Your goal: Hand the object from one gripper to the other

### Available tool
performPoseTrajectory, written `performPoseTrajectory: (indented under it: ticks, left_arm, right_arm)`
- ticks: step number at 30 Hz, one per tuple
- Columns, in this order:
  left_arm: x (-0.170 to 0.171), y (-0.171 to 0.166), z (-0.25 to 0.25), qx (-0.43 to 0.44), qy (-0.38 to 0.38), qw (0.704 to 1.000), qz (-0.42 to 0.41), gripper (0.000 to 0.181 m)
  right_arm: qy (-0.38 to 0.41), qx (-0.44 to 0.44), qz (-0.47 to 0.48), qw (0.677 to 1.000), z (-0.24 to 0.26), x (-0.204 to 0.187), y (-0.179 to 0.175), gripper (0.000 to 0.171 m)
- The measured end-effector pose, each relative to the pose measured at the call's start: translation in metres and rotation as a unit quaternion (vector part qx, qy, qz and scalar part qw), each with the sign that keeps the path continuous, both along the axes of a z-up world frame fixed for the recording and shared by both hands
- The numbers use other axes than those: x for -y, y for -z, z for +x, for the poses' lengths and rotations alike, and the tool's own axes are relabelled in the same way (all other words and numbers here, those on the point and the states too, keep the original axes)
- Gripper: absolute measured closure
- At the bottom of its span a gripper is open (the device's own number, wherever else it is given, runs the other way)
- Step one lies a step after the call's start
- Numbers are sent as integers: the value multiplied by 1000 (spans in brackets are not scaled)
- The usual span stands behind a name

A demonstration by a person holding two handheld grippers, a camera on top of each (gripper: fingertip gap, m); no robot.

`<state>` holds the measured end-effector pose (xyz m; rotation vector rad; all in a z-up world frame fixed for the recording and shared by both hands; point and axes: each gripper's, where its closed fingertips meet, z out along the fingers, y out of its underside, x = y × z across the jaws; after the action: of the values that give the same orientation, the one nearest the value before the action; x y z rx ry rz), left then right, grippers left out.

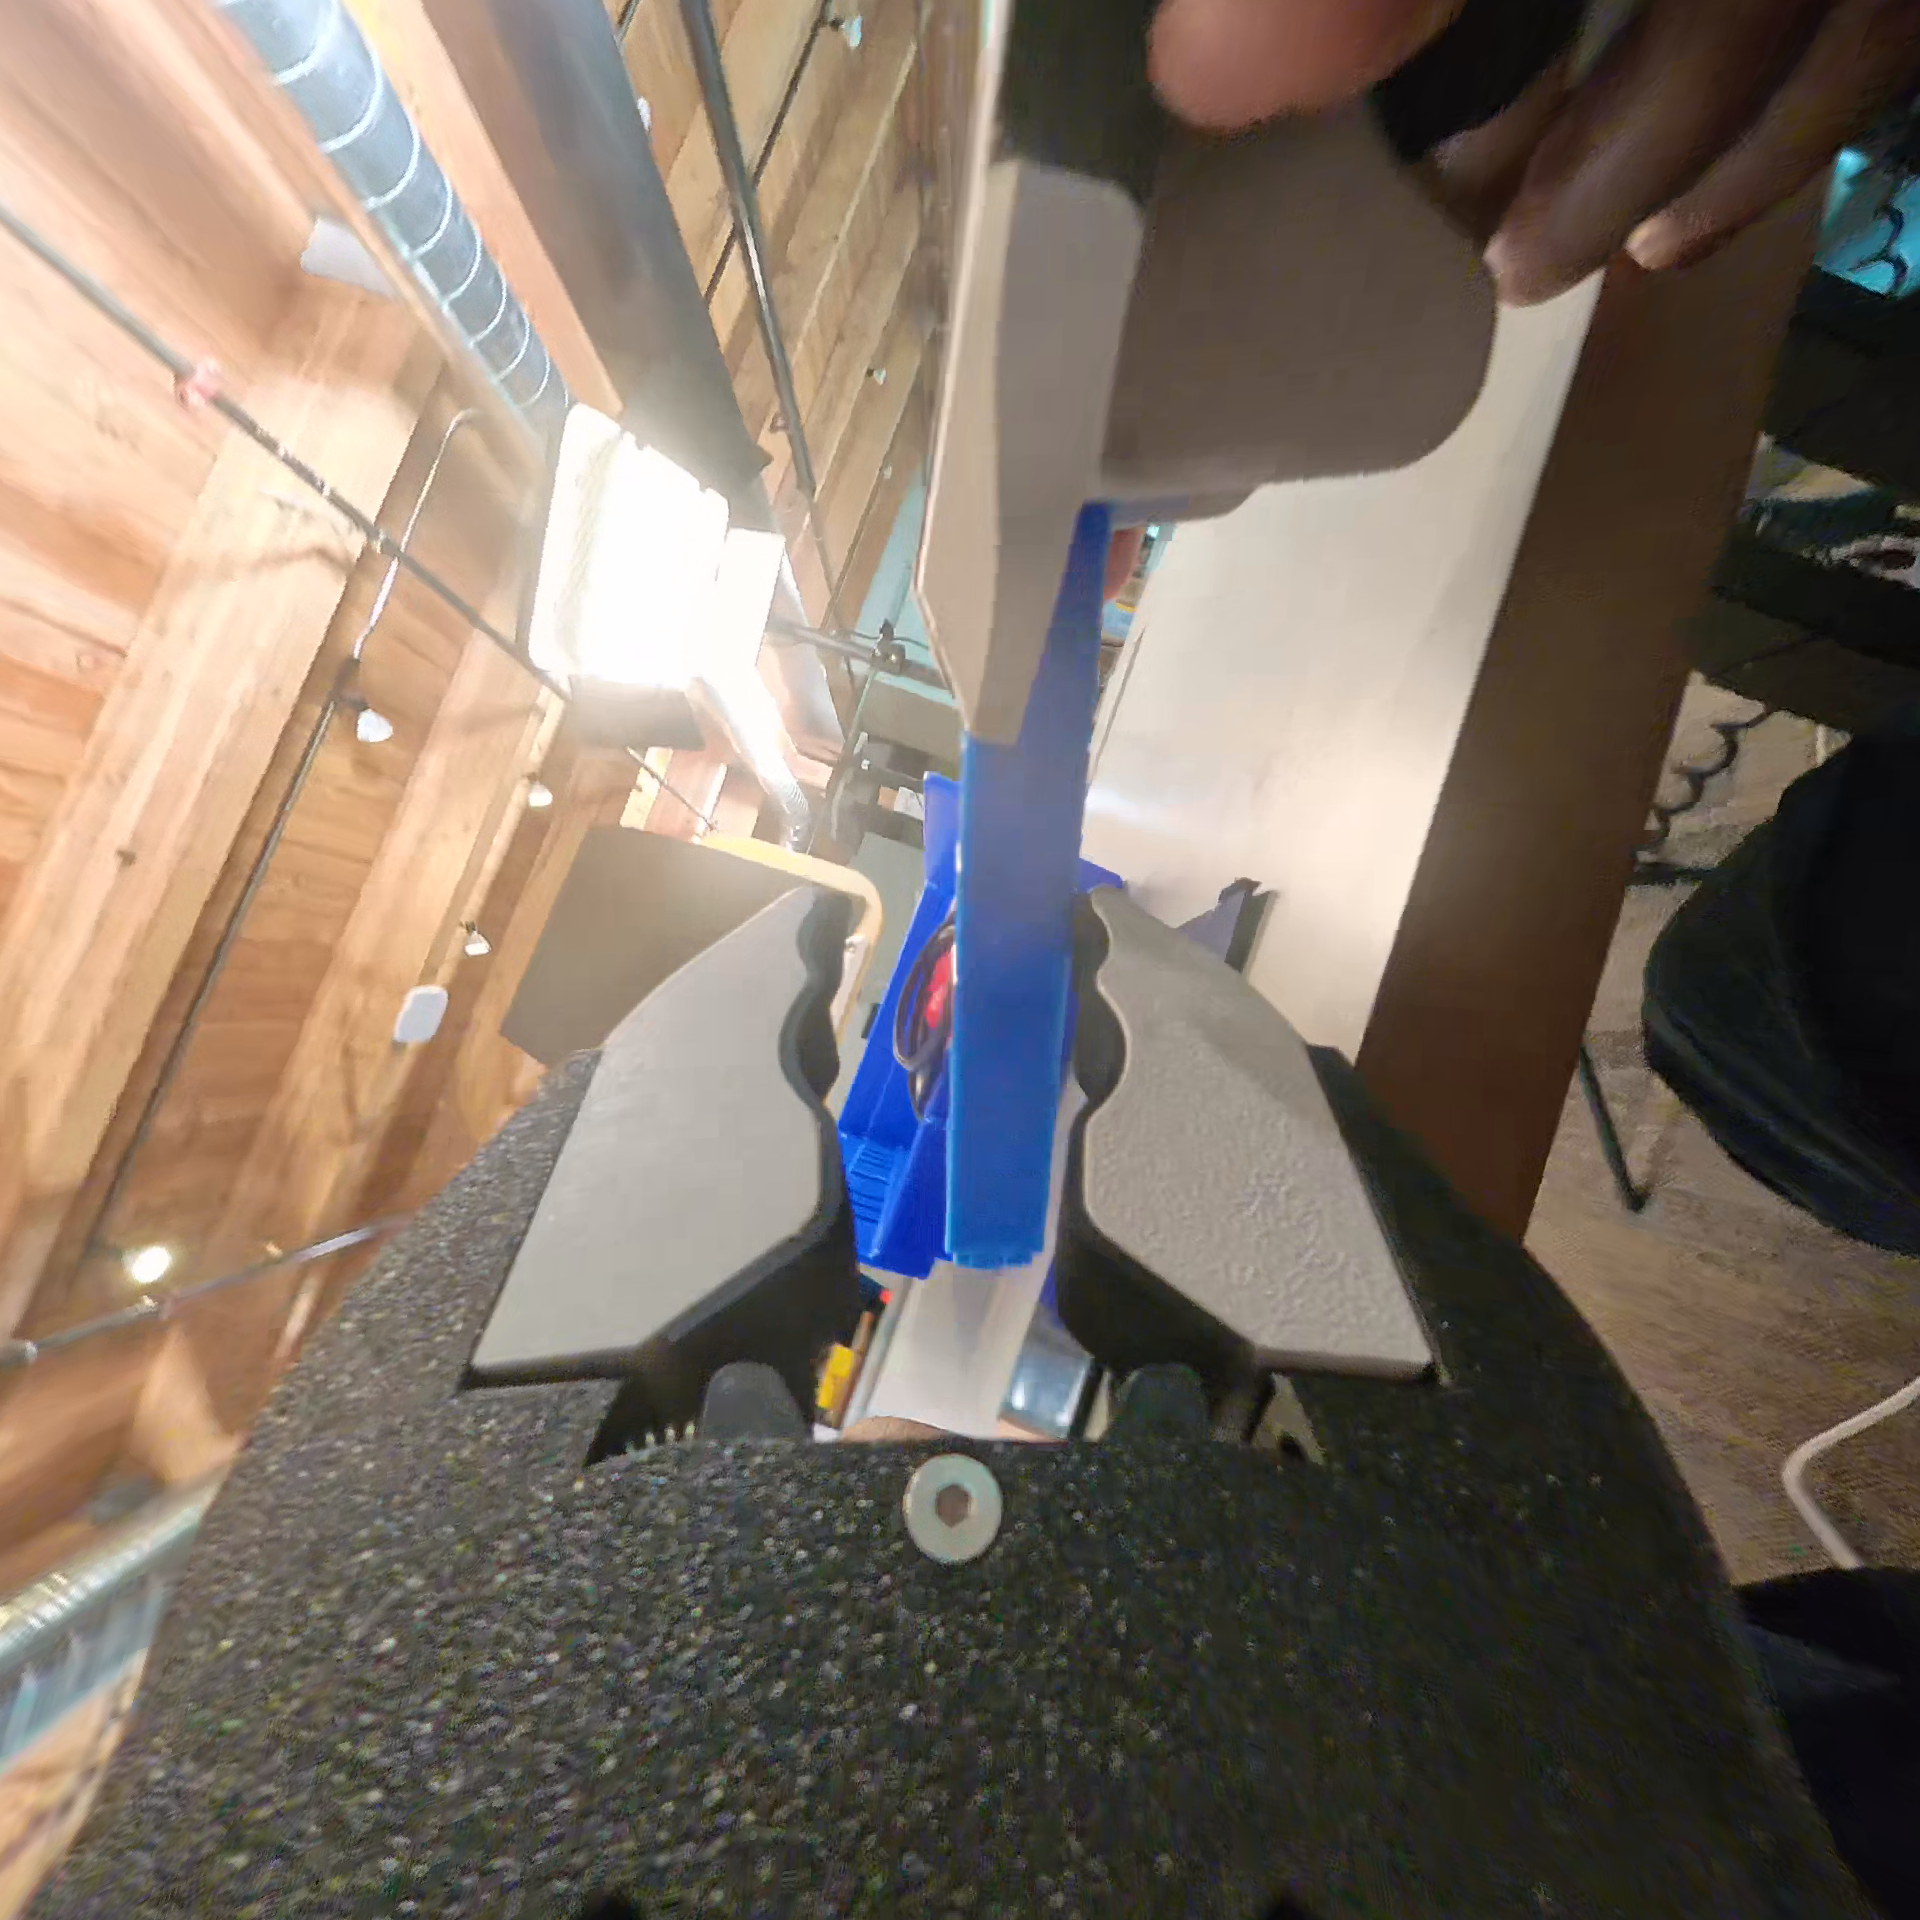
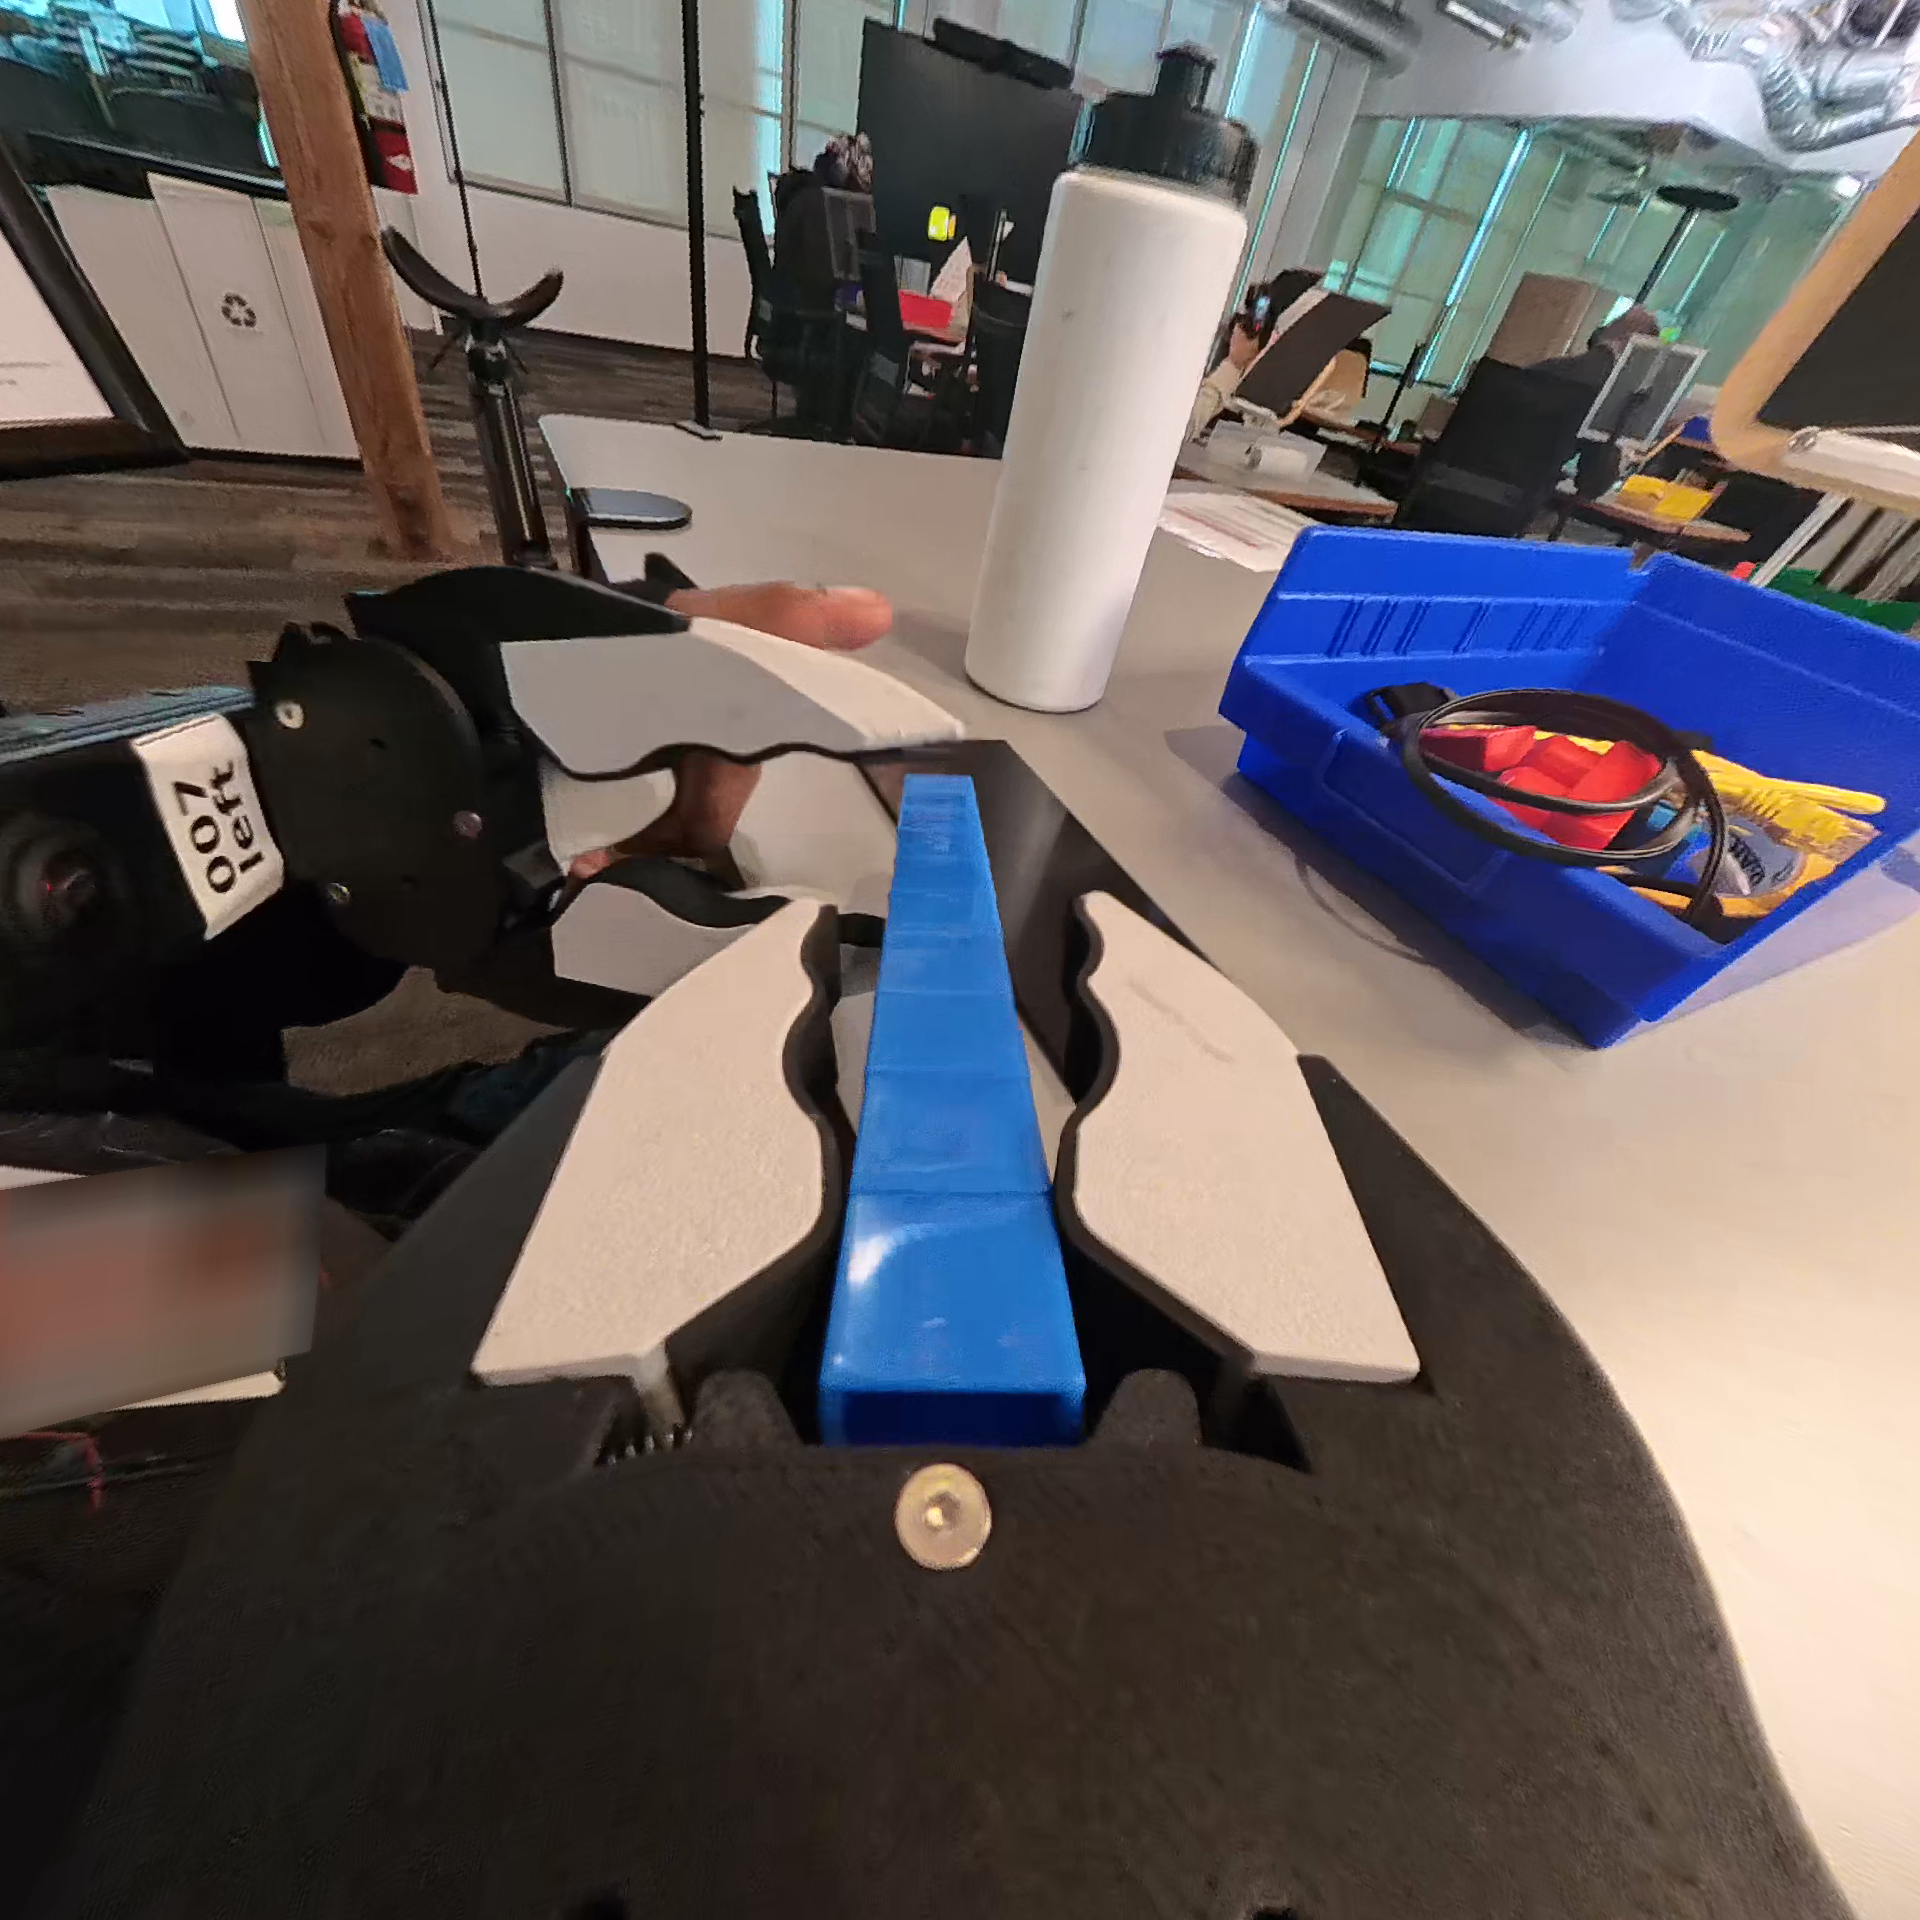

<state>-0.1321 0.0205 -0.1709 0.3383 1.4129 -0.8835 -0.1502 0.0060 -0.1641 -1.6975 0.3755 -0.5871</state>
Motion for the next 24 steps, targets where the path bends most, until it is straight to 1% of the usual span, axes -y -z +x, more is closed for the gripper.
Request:
performPoseTrajectory:
  ticks: [1, 4, 7, 9, 10, 12, 14, 17, 19, 20, 21, 24]
  left_arm:
    - [-2, 0, 1, -11, 0, 1000, -17, 135]
    - [-9, -9, -1, -27, 0, 997, -66, 127]
    - [-17, -18, -5, -79, 30, 989, -117, 127]
    - [-23, -23, -7, -127, 56, 979, -150, 129]
    - [-26, -25, -8, -160, 73, 970, -167, 129]
    - [-31, -25, -9, -248, 120, 940, -203, 129]
    - [-41, -30, -6, -300, 147, 912, -240, 129]
    - [-49, -31, -9, -390, 193, 862, -260, 127]
    - [-54, -27, -11, -451, 223, 820, -272, 125]
    - [-56, -26, -13, -489, 240, 789, -284, 124]
    - [-58, -26, -14, -530, 258, 749, -303, 124]
    - [-60, -31, -22, -638, 331, 600, -351, 119]
  right_arm:
    - [1, 9, 4, 1000, 0, 1, -2, 129]
    - [1, 36, 16, 999, -2, 1, -8, 130]
    - [1, 55, 30, 998, -5, 2, -16, 129]
    - [-2, 64, 32, 997, -7, 3, -20, 129]
    - [-5, 69, 32, 997, -8, 3, -21, 130]
    - [-19, 80, 38, 996, -14, 1, -25, 129]
    - [-39, 87, 50, 994, -20, -2, -30, 129]
    - [-58, 99, 69, 991, -28, -4, -38, 130]
    - [-69, 110, 79, 988, -33, -4, -43, 130]
    - [-73, 118, 85, 987, -35, -4, -46, 130]
    - [-75, 130, 90, 985, -37, -3, -49, 130]
    - [-83, 154, 105, 979, -42, -1, -56, 129]
